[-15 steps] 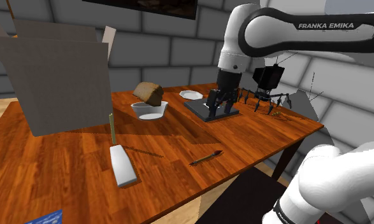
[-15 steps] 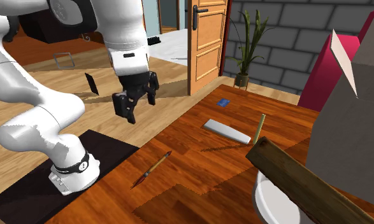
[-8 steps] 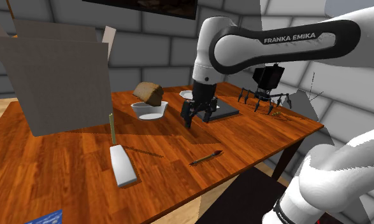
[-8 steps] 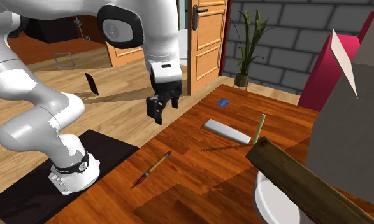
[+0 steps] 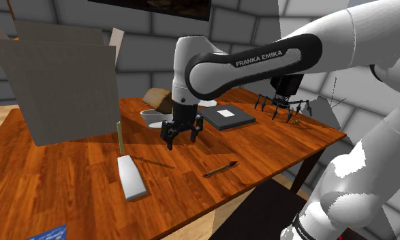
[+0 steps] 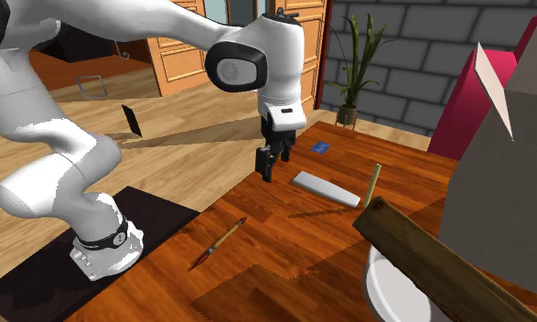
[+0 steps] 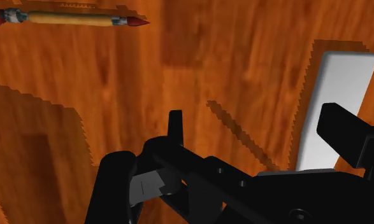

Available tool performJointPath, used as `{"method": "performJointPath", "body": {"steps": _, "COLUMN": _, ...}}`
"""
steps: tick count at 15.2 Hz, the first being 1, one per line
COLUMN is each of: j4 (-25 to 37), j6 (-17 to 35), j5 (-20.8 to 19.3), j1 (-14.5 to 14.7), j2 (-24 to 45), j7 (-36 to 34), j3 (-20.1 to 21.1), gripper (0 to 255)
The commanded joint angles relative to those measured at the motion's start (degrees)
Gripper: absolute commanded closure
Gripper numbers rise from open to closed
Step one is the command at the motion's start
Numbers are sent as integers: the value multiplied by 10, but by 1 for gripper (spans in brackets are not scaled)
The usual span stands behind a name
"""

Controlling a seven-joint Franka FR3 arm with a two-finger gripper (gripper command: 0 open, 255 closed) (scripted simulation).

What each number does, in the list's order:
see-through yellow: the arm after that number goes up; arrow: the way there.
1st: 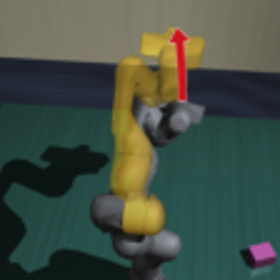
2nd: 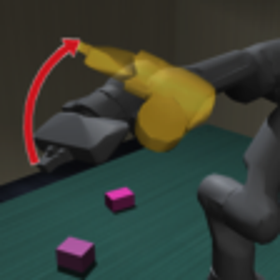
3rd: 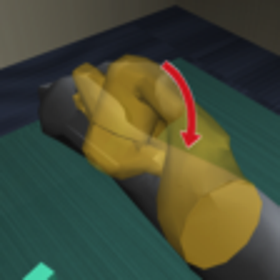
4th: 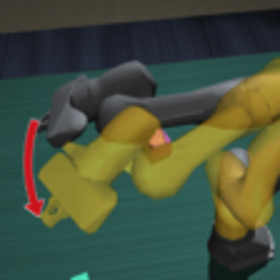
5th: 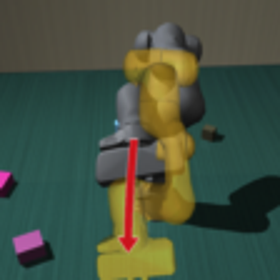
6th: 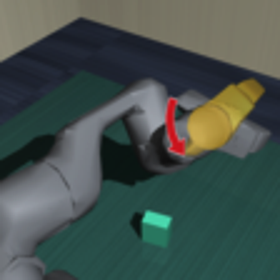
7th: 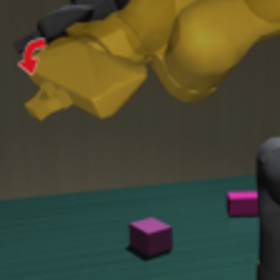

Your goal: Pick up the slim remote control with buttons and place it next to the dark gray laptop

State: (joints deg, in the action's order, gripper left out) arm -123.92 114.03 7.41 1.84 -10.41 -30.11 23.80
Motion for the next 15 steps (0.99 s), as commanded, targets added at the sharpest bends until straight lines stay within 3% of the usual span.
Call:
{"method": "performJointPath", "body": {"steps": 1, "j4": 27, "j6": 15, "j5": -20, "j1": 3, "j2": 43, "j7": -35, "j3": 17, "gripper": 0}}
{"method": "performJointPath", "body": {"steps": 8, "j4": 151, "j6": 41, "j5": -119, "j1": 35, "j2": 213, "j7": -156, "j3": 43, "gripper": 0}}
{"method": "performJointPath", "body": {"steps": 15, "j4": 324, "j6": 20, "j5": -208, "j1": 107, "j2": 387, "j7": -244, "j3": 22, "gripper": 0}}
